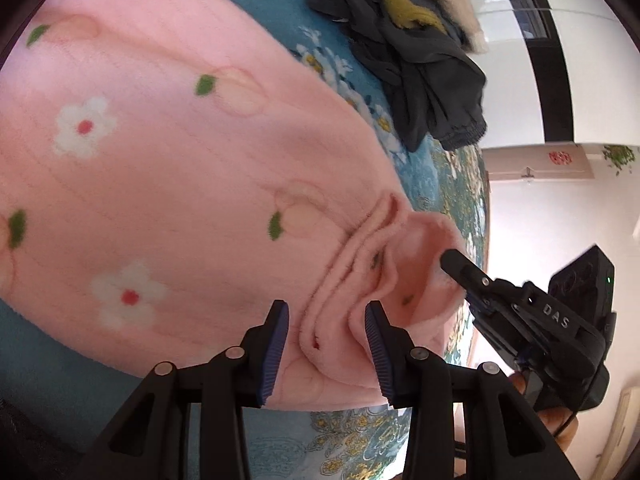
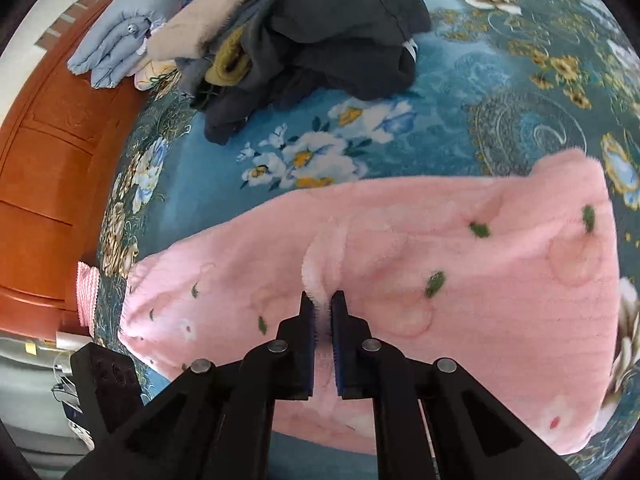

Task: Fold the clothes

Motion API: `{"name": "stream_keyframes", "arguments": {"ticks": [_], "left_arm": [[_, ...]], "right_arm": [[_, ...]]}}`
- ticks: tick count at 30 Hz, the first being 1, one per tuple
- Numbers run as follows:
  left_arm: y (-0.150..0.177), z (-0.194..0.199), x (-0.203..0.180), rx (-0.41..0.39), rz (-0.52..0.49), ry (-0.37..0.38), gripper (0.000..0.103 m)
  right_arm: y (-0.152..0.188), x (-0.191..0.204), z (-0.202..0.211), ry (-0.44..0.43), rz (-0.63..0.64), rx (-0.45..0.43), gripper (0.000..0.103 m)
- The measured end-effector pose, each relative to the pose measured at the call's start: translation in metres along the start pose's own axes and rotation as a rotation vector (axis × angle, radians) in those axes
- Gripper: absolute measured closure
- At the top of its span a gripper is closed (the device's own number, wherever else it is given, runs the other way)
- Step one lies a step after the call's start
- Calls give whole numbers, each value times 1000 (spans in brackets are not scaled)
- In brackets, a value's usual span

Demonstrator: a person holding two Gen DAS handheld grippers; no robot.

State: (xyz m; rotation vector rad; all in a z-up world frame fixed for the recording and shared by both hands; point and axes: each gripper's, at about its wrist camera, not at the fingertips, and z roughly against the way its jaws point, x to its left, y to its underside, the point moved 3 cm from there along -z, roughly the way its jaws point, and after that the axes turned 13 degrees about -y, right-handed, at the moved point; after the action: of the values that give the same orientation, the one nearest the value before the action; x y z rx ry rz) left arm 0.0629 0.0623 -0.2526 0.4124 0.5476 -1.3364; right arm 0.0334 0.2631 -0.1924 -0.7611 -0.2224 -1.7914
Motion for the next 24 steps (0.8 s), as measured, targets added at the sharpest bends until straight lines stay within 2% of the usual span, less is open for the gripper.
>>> {"name": "stream_keyframes", "arguments": {"ticks": [4,6,10,12,14,16,18,19,22,24], "left_arm": [[12,-4,-29,23,-156,-5,58],[16,-7,-38,41,-187,3,58],[23,-17,-51,72,-203,17,58],[27,-24,-48,95,-197,-24,58],[27,-33,-43,123,-180,-63,58],[27,-35,-42,131,-177,-71,58],[27,-37,-41,136,-176,-77,58],[27,-38,-40,139,-175,-80,58],[27,-40,-39,147,-173,-89,58],[27,-42,-38,153,-171,-94,58]], "right_arm": [[3,-14,-12,38,-10,68,92],[8,-27,-18,39,-42,102,91],[4,-31,-6,28,-17,82,80],[-5,-29,1,26,11,63,70],[-16,-26,4,36,34,56,65],[-26,-20,1,44,58,68,63],[-33,-13,-7,47,88,96,53],[-35,-9,-13,49,106,116,52],[-38,-1,-31,121,169,156,52],[-39,-4,-39,219,201,173,52]]}}
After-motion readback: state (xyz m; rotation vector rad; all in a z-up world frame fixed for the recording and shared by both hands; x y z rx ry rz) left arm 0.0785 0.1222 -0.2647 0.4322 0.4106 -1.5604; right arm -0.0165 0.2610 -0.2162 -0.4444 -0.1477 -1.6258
